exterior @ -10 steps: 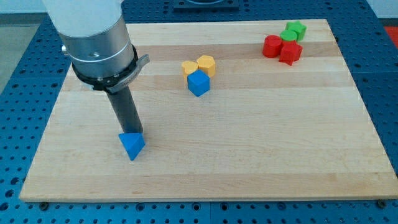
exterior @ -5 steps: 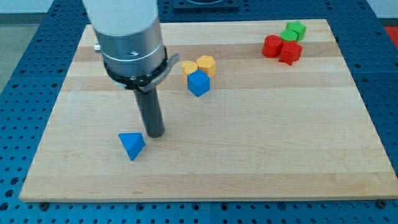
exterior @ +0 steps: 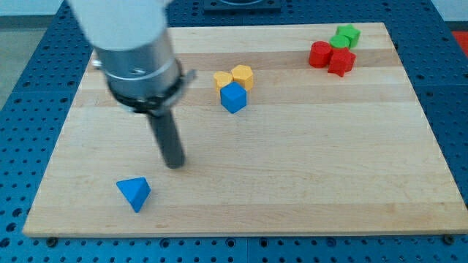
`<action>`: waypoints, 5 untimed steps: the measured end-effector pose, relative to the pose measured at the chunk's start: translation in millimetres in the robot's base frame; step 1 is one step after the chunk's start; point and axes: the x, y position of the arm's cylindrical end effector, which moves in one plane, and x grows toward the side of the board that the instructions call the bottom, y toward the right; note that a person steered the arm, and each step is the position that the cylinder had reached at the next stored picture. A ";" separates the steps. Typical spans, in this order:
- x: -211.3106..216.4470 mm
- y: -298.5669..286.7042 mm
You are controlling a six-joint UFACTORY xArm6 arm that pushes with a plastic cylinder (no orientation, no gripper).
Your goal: Move the blue triangle to the bottom left of the board
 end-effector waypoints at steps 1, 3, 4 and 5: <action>43.4 16.3; 52.3 9.9; 52.0 -7.8; 52.0 -23.6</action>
